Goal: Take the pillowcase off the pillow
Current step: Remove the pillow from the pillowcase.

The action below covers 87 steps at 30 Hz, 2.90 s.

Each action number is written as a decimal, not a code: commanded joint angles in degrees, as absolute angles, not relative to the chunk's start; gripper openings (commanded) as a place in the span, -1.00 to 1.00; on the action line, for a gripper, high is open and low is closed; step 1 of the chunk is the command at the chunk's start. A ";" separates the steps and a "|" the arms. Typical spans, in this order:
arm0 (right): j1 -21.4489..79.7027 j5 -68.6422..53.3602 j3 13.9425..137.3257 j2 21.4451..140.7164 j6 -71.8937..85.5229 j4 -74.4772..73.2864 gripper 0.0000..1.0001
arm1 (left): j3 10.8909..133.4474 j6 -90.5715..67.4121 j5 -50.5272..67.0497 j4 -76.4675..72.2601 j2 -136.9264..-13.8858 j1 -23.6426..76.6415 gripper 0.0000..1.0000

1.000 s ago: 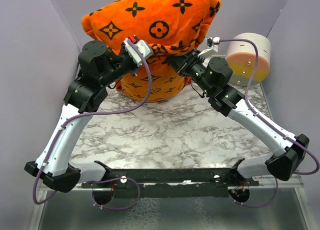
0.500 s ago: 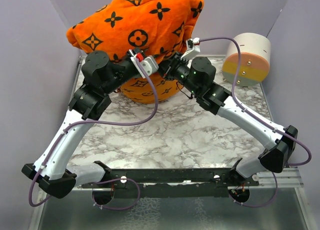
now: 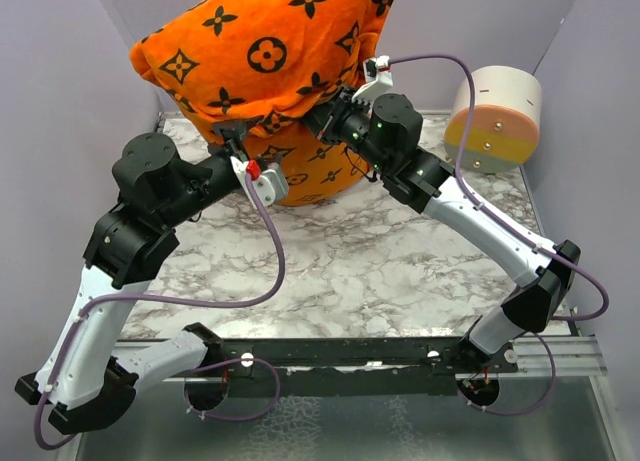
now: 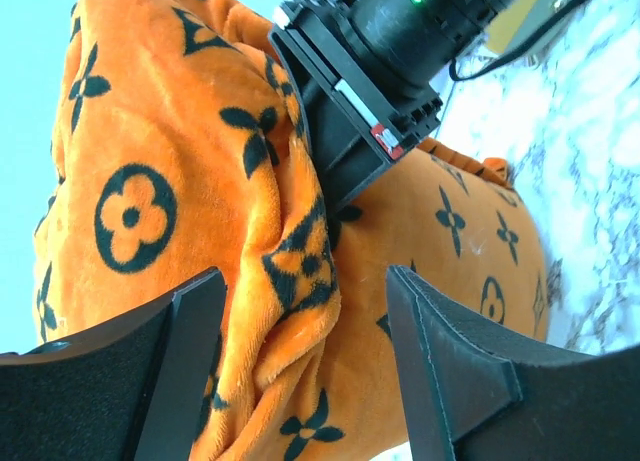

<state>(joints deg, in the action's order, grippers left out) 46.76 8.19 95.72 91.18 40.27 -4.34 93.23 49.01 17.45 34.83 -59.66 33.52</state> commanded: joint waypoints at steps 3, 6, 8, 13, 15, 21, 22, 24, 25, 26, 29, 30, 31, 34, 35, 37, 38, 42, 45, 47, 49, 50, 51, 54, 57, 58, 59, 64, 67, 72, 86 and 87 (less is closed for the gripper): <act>46.58 7.62 93.94 89.87 40.78 -3.79 -0.98 | 87.22 59.48 11.99 28.51 -60.06 33.75 0.23; 46.58 7.10 94.10 89.94 41.03 -3.86 -0.98 | 86.83 60.53 10.93 25.59 -61.53 33.75 0.22; 46.58 6.51 94.57 90.36 41.21 -3.93 -0.98 | 86.77 61.00 11.07 24.34 -62.30 33.75 0.21; 46.67 6.08 94.11 90.60 41.59 -3.96 -0.98 | 86.27 63.60 10.35 22.67 -63.70 33.93 0.09; 46.67 6.23 93.69 90.44 41.48 -3.94 -0.98 | 85.87 64.65 9.06 20.93 -64.05 33.93 -0.05; 46.67 6.40 91.46 89.72 41.71 -3.30 -0.98 | 85.67 62.60 8.68 14.12 -63.99 33.93 -0.58; 46.67 6.28 91.15 89.63 41.93 -3.12 -0.98 | 85.69 62.50 8.70 13.54 -63.92 33.93 -0.64; 46.67 6.15 90.53 89.47 42.22 -2.84 -0.98 | 85.49 62.74 8.55 12.63 -63.98 33.93 -0.73; 46.67 6.15 90.26 89.38 42.33 -2.75 -0.98 | 85.25 62.97 8.32 12.17 -63.97 33.93 -0.75; 46.67 6.09 90.00 89.27 42.40 -2.73 -0.98 | 84.99 63.22 8.13 11.67 -63.95 33.93 -0.78; 46.67 6.28 89.19 88.71 42.52 -2.57 -0.98 | 84.65 63.63 7.49 10.56 -64.15 33.93 -0.81; 46.67 6.30 88.87 88.54 42.54 -2.47 -0.98 | 84.60 63.59 7.37 10.32 -64.24 33.93 -0.80; 46.67 6.28 88.62 88.32 42.54 -2.34 -0.98 | 84.49 63.50 7.23 10.08 -64.32 33.93 -0.79; 46.63 5.60 88.13 87.94 42.61 -2.01 -0.98 | 83.10 64.73 6.81 10.32 -64.43 33.88 -0.11; 46.66 5.19 87.97 87.82 42.79 -1.83 -0.98 | 82.16 66.13 6.77 10.63 -64.42 33.92 0.10; 46.67 4.41 87.46 87.46 43.24 -1.24 -0.98 | 79.40 67.85 6.50 8.67 -64.19 33.93 0.22; 46.67 3.97 87.17 87.24 43.48 -0.97 -0.98 | 78.14 68.53 6.16 7.03 -64.21 33.93 0.22; 46.67 2.59 85.32 86.22 44.02 -0.01 -0.98 | 73.61 69.17 4.13 -1.82 -65.26 34.30 0.21; 46.67 2.48 83.72 85.35 44.03 0.45 -0.98 | 72.35 69.66 2.42 -9.01 -66.61 34.54 -0.01; 46.67 2.80 82.65 84.73 44.15 0.61 -0.98 | 72.97 68.98 1.42 -12.26 -67.65 34.67 -0.26; 46.67 3.27 81.51 83.95 44.29 0.85 -0.98 | 74.18 67.57 1.05 -14.07 -68.37 34.73 -0.50; 46.67 3.46 81.01 83.75 44.45 0.94 -0.98 | 74.89 66.42 1.14 -14.05 -68.53 34.73 -0.60; 46.63 3.81 80.39 83.43 44.74 0.96 -0.98 | 75.76 65.21 1.58 -13.43 -68.51 34.80 -0.68; 46.60 5.19 78.30 82.39 44.99 0.97 -0.98 | 77.26 61.77 2.91 -11.02 -67.83 34.83 -0.86; 46.48 6.96 76.46 81.27 44.75 0.85 -0.98 | 80.82 56.42 4.40 -6.17 -67.18 34.79 -0.96; 46.45 7.59 75.93 80.84 44.74 0.61 -0.98 | 81.99 54.63 4.86 -4.19 -67.15 34.80 -0.98; 46.35 8.15 75.32 80.29 44.78 0.43 -0.98 | 83.26 52.87 5.30 -2.59 -67.21 34.80 -0.99; 45.23 10.92 71.56 76.65 45.71 -1.16 -0.98 | 88.46 46.27 6.08 1.35 -68.05 34.80 -1.00; 44.91 13.29 71.27 74.01 45.38 -3.06 -0.98 | 90.58 43.48 6.00 2.41 -68.39 34.80 -1.00; 45.12 15.35 78.53 72.52 44.11 -9.99 -0.98 | 90.83 42.12 7.44 4.37 -67.84 34.85 -1.00; 49.39 17.05 86.67 75.25 42.32 -11.52 0.18 | 90.82 42.20 8.04 6.16 -67.25 34.89 -1.00; 49.39 17.83 86.58 75.69 42.23 -11.13 0.19 | 90.98 42.22 8.08 6.38 -67.16 34.89 -1.00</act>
